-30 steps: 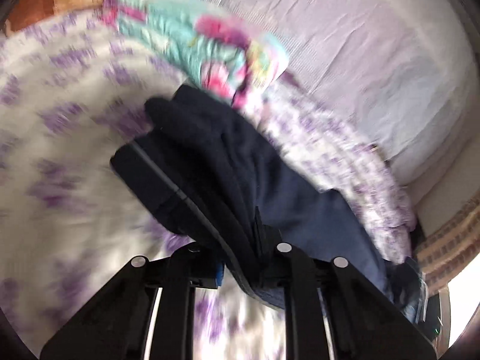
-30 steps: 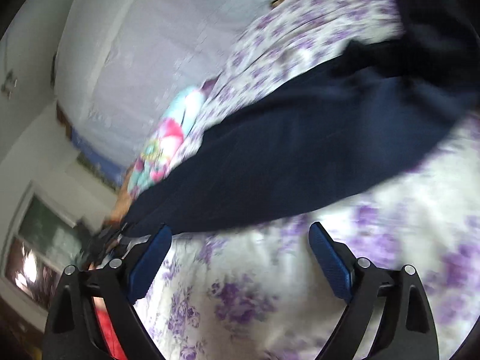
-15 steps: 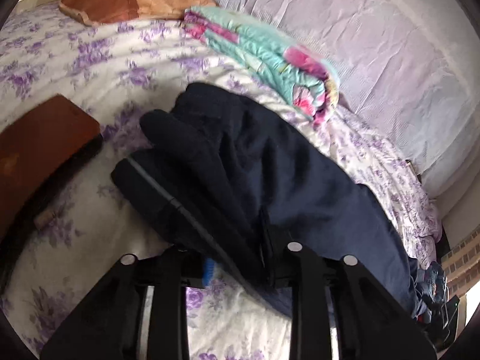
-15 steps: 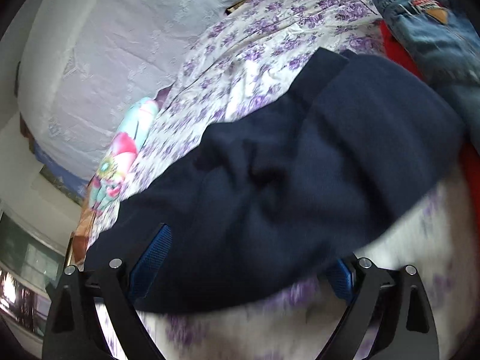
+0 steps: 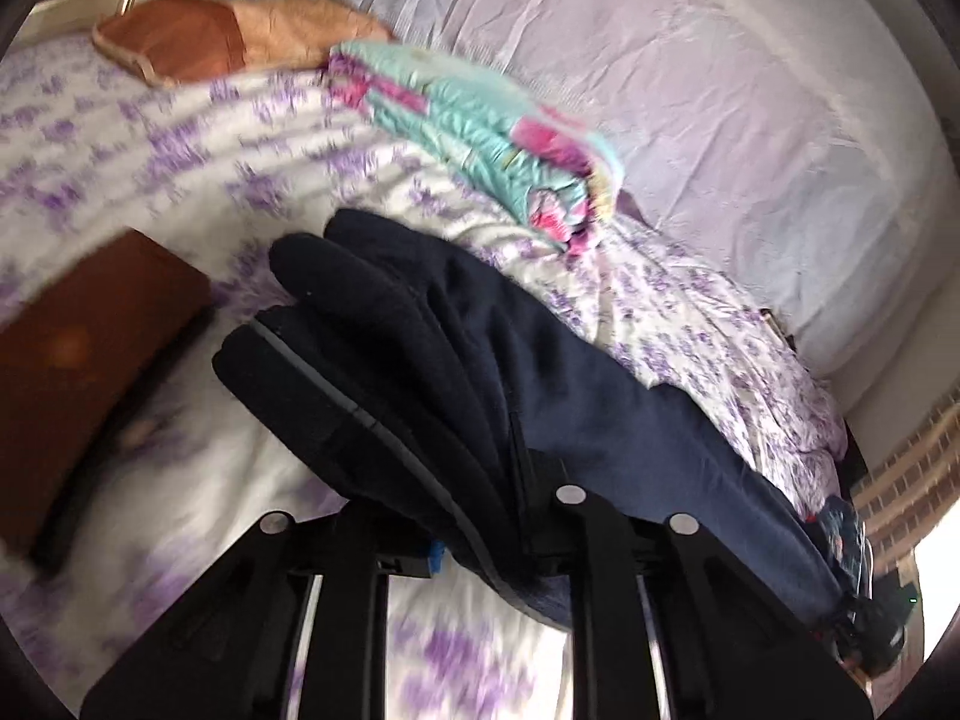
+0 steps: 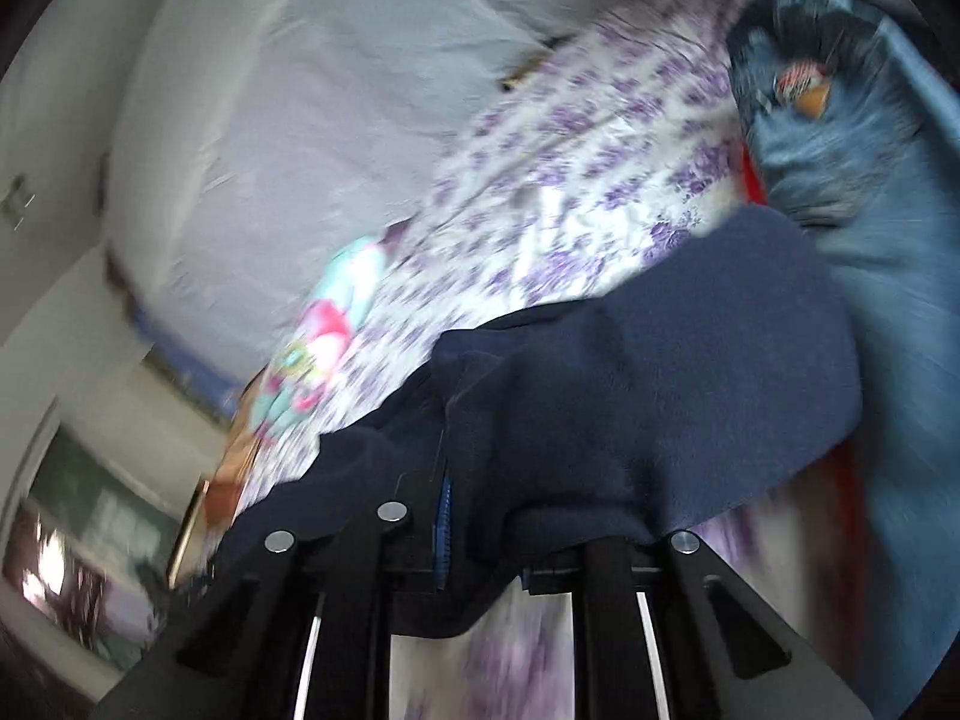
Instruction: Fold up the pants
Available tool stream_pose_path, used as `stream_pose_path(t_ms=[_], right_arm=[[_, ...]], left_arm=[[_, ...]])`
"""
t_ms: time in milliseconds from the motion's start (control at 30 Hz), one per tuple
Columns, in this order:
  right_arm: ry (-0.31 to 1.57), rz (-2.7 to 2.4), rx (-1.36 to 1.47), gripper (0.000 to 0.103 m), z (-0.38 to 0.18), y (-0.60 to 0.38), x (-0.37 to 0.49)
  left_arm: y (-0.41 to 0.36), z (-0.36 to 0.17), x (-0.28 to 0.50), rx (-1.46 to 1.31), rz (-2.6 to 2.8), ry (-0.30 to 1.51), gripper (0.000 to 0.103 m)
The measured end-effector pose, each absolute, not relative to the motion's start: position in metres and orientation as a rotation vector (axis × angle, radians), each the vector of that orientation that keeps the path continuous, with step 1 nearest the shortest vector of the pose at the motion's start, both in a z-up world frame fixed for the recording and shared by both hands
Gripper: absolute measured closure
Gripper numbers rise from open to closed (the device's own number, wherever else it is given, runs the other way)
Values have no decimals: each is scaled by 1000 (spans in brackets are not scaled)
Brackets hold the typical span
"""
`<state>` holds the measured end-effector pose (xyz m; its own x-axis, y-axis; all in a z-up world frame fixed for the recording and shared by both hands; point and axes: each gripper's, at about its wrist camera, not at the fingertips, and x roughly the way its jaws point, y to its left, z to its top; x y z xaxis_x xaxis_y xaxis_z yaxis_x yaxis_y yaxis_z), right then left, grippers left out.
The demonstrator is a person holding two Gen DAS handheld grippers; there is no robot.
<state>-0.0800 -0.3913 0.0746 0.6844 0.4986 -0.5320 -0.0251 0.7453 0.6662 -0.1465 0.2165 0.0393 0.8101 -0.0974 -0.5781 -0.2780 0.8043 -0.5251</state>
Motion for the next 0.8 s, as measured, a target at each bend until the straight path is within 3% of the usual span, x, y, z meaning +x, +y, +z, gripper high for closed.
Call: stream_pose_path(t_ms=[133, 167, 233, 333, 400, 633, 800], right_arm=[[893, 338, 561, 84, 64, -388, -115], [932, 321, 520, 73, 55, -385, -117], [974, 271, 437, 65, 41, -378, -121], [959, 301, 429, 44, 53, -374, -127], [966, 310, 434, 44, 57, -377, -131], [939, 295, 464, 44, 68, -384, -151], [916, 312, 532, 44, 76, -395, -155]], left_arm=[[236, 9, -165, -715, 74, 730, 86], [239, -6, -167, -749, 67, 755, 83], [245, -12, -177, -818, 31, 714, 80], [250, -2, -195, -857, 48, 686, 59], [253, 7, -212, -878, 53, 664, 48], [260, 38, -236, -870, 99, 583, 48], [253, 49, -211, -844, 65, 593, 49]])
